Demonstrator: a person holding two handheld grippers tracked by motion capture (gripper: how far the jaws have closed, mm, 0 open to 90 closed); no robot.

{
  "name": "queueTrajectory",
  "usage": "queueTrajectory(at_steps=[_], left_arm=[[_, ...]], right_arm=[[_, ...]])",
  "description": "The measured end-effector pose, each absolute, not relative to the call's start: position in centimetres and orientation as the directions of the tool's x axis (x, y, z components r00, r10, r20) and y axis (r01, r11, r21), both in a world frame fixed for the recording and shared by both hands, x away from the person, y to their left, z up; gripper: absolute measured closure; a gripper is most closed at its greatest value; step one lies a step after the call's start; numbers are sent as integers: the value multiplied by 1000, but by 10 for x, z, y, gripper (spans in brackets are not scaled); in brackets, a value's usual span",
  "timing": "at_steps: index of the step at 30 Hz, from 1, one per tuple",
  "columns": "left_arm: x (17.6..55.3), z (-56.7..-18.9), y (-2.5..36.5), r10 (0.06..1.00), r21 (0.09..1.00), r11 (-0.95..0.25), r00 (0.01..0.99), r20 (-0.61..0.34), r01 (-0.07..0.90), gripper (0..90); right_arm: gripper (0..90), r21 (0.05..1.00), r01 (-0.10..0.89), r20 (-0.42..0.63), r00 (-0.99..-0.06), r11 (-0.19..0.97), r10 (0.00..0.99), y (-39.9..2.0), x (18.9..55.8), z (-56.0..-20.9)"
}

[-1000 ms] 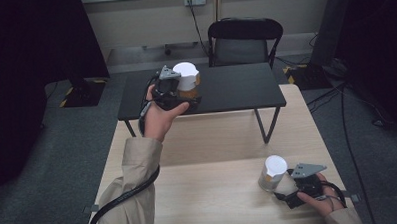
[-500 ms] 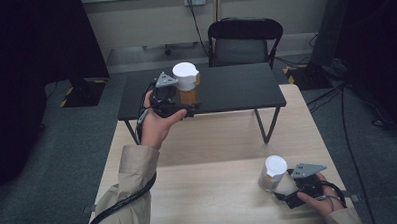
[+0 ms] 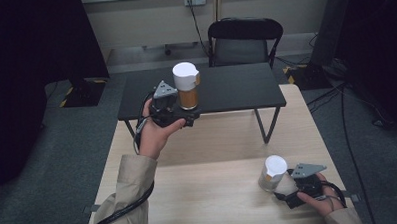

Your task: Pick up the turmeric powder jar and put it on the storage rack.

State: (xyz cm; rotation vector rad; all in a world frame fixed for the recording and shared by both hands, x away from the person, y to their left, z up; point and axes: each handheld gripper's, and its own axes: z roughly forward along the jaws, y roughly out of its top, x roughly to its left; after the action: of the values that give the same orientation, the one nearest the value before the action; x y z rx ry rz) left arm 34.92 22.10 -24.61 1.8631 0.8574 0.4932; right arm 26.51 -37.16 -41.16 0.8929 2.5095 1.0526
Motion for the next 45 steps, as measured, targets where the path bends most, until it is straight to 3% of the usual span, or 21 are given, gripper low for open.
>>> queueTrajectory(at_steps=[20,45], left_arm=[[326,-274,224,705,915,-280,709,-11,292,26],[325,-329,226,693,903,-274,719,-54,332,25]], right_arm=[[0,717,435,-15,-771,544,637,-372,265,-412],[0,717,436,-15,-770,544,638,-371,265,-412]])
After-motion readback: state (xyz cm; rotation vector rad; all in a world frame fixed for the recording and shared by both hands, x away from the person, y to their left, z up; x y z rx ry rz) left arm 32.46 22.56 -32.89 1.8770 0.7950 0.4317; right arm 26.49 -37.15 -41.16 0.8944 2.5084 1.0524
